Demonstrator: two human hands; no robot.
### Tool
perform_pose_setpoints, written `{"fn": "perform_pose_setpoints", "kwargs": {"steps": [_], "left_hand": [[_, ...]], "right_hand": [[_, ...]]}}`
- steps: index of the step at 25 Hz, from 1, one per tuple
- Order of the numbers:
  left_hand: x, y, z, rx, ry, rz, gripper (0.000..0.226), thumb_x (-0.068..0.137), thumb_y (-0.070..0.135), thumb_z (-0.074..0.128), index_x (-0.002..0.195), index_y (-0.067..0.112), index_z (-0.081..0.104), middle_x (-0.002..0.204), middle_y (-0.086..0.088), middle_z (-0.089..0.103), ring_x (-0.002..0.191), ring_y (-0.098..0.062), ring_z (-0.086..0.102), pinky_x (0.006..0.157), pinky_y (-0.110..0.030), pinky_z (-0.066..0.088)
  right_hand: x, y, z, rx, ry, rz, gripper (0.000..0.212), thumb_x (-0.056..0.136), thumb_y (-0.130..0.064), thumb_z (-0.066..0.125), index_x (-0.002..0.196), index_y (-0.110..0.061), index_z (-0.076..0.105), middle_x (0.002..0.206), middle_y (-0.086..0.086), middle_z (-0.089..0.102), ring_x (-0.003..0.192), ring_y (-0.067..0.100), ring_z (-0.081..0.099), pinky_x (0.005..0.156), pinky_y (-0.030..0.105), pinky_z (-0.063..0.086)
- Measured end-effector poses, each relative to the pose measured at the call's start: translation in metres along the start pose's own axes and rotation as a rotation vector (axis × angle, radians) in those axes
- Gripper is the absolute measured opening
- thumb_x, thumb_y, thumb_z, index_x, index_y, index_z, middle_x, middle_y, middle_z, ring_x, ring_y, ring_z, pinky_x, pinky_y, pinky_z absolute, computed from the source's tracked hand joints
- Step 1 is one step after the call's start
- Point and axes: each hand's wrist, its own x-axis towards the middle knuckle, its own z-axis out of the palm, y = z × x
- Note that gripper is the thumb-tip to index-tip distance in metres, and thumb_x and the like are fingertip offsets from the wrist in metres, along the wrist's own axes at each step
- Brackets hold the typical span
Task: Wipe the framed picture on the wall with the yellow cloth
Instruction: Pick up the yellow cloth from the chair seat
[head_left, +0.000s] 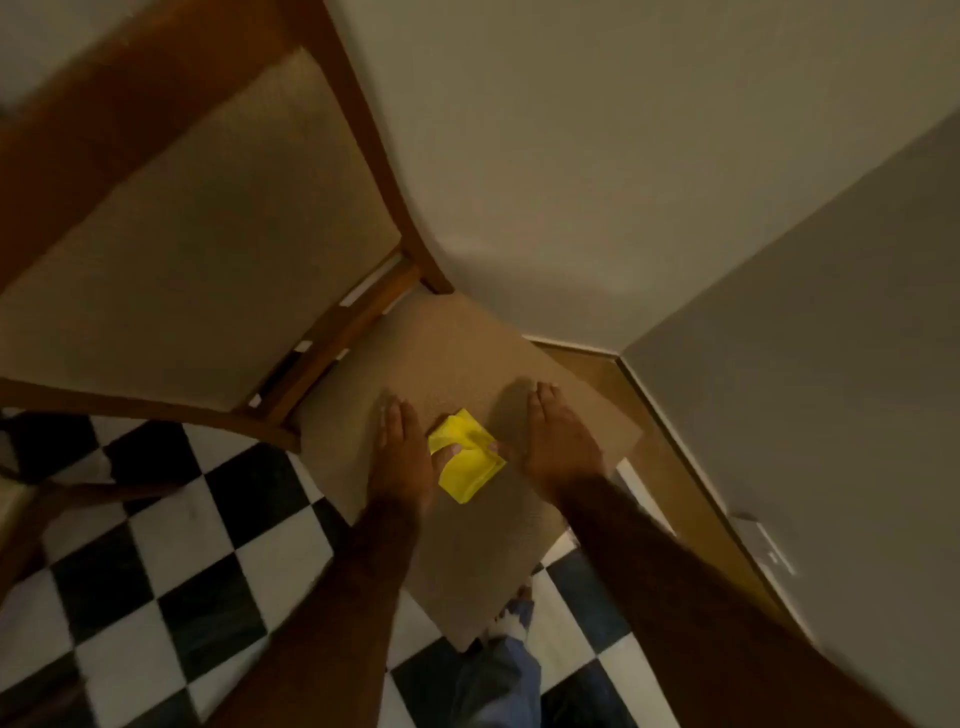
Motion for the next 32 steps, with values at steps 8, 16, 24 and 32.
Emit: {"fn": "perform_pose_setpoints", "kwargs": {"steps": [8, 16, 24, 32], "left_hand": [[0.01, -0.017, 0.054, -0.094, -0.062, -0.072, 0.056, 0.091, 0.029, 0.07, 0.135, -0.001, 0.054, 0.149, -0.022, 0.045, 0.139, -0.036, 0.042, 0.113, -0.042, 0.037], [0.0, 0.018, -0.002, -1.34, -0.131, -0.386, 0.035, 0.089, 0.005, 0.073, 0.122, -0.003, 0.065, 0.121, -0.024, 0.072, 0.112, -0.037, 0.071, 0.088, -0.044, 0.061], [-0.035, 0.161, -0.147, -1.521, -0.136, 0.04, 0.022, 0.096, 0.005, 0.063, 0.117, 0.001, 0.069, 0.106, -0.01, 0.078, 0.093, -0.018, 0.076, 0.081, -0.033, 0.063], [-0.124, 0.336, -0.333, -1.416, -0.091, 0.566, 0.015, 0.092, 0.006, 0.068, 0.099, 0.018, 0.067, 0.099, -0.002, 0.075, 0.094, -0.022, 0.07, 0.068, -0.033, 0.063]], "right_hand": [[0.024, -0.014, 0.08, 0.198, -0.064, 0.041, 0.072, 0.089, -0.037, 0.07, 0.152, -0.01, 0.045, 0.156, 0.012, 0.043, 0.142, 0.033, 0.041, 0.114, 0.041, 0.038], [0.004, 0.001, 0.016, 0.845, -0.074, 0.249, 0.032, 0.073, -0.018, 0.09, 0.101, -0.014, 0.073, 0.1, 0.003, 0.073, 0.094, 0.019, 0.066, 0.077, 0.022, 0.048], [-0.073, 0.015, -0.192, 1.028, 0.151, 0.143, 0.02, 0.077, -0.013, 0.088, 0.093, -0.008, 0.079, 0.102, 0.023, 0.078, 0.084, 0.031, 0.076, 0.089, 0.05, 0.063], [-0.214, 0.033, -0.433, 0.905, 0.592, 0.022, 0.036, 0.078, -0.027, 0.086, 0.096, 0.003, 0.076, 0.092, 0.02, 0.077, 0.083, 0.027, 0.068, 0.088, 0.059, 0.058]]}}
